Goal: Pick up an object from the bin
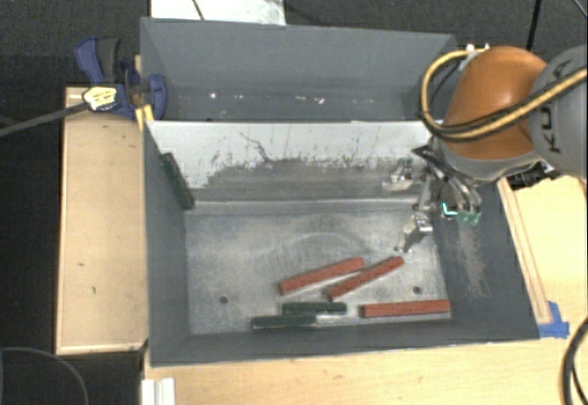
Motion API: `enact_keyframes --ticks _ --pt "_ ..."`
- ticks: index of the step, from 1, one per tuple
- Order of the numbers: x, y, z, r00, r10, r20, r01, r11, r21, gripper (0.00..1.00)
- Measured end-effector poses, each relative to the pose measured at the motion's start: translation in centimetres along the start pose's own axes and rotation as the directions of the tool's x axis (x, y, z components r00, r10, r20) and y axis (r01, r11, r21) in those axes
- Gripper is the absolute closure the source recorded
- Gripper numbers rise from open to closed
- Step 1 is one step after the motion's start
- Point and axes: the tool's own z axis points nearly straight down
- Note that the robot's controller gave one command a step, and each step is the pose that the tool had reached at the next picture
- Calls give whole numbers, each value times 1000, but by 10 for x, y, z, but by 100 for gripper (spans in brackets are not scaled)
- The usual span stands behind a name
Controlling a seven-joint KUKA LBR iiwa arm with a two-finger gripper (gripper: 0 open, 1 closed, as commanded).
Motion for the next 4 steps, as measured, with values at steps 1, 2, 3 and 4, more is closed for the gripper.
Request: enact_keyframes --ticks 1,2,3,4 --pt "-2 0 -4 1000 -1 8 1 1000 1 0" --pt "-1 0 -2 1000 -3 11 3 1000 1 0" --pt "28 -24 35 996 -88 0 88 996 -2 0" --pt "28 63 77 961 -277 12 277 961 4 100"
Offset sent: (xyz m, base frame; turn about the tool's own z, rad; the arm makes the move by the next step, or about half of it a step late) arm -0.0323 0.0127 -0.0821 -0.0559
